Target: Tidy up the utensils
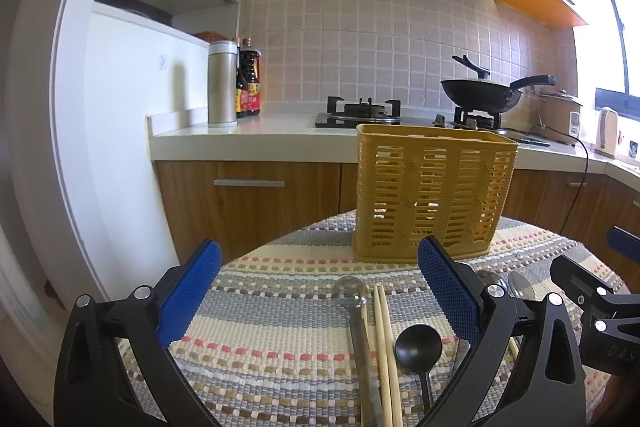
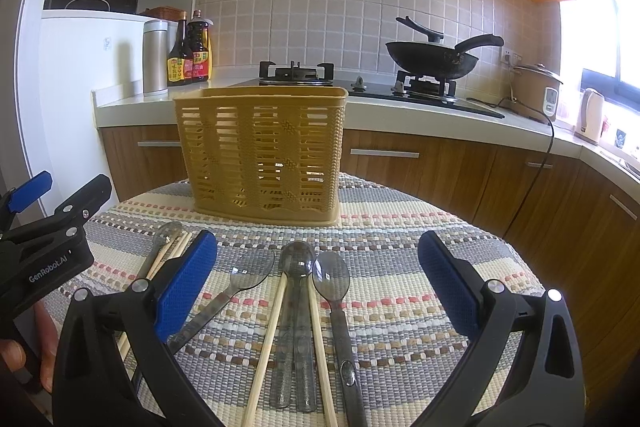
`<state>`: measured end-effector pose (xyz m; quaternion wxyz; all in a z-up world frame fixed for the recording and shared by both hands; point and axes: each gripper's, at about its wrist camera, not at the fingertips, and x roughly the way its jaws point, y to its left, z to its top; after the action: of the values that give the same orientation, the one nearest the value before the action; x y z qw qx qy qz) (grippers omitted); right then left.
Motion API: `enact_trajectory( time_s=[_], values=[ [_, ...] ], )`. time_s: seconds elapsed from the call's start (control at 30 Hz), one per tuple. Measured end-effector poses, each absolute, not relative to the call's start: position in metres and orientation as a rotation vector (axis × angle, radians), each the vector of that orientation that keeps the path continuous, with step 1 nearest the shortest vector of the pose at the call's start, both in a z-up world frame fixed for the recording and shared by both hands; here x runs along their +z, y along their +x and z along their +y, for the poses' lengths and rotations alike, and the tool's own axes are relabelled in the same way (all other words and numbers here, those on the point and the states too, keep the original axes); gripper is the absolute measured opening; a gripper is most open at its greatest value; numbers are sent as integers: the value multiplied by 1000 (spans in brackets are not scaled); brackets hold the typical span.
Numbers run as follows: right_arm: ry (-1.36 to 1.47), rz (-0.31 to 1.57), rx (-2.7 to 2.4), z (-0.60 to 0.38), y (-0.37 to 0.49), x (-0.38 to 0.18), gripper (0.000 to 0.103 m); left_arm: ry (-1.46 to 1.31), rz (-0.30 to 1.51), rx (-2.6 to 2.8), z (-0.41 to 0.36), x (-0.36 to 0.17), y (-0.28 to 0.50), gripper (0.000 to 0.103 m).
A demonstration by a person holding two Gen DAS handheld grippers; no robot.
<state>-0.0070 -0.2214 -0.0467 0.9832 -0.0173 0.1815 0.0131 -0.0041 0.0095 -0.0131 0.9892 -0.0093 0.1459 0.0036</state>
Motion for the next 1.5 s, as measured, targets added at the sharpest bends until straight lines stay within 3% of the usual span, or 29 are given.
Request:
enact_trajectory(
  time_s=[0.4, 0.6, 0.87, 0.9, 0.93, 1.03, 1.1, 1.17, 1.3, 1.33, 1.5],
  values=[
    [-15, 377, 20, -222, -7, -46, 96, -62, 340, -1, 20, -15, 2, 95],
    [60, 507, 62, -237, 4, -42, 96, -140, 501, -76, 49, -12, 22, 92],
    [139, 677, 105, -269, 39, -25, 96, -62, 958, -371, 52, -16, 100, 64],
    [133, 703, 96, -271, 45, -24, 96, -60, 996, -386, 49, -20, 106, 53],
    [118, 730, 96, -272, 51, -23, 96, -62, 1020, -403, 45, -24, 110, 49],
    [78, 821, 112, -273, 70, -22, 95, -85, 1130, -463, 36, -37, 125, 44],
    [38, 919, 120, -271, 85, -26, 83, -84, 1179, -484, 29, -44, 130, 40],
    [44, 1013, 176, -271, 96, -32, 63, -79, 1231, -486, 21, -52, 136, 38],
    [78, 1203, 264, -265, 120, -53, 45, -60, 1301, -491, 9, -65, 142, 31],
    [84, 1248, 269, -264, 124, -59, 34, -57, 1321, -497, 6, -69, 142, 29],
    [43, 1352, 287, -255, 132, -82, 25, -41, 1343, -495, 3, -73, 147, 22]
  ],
)
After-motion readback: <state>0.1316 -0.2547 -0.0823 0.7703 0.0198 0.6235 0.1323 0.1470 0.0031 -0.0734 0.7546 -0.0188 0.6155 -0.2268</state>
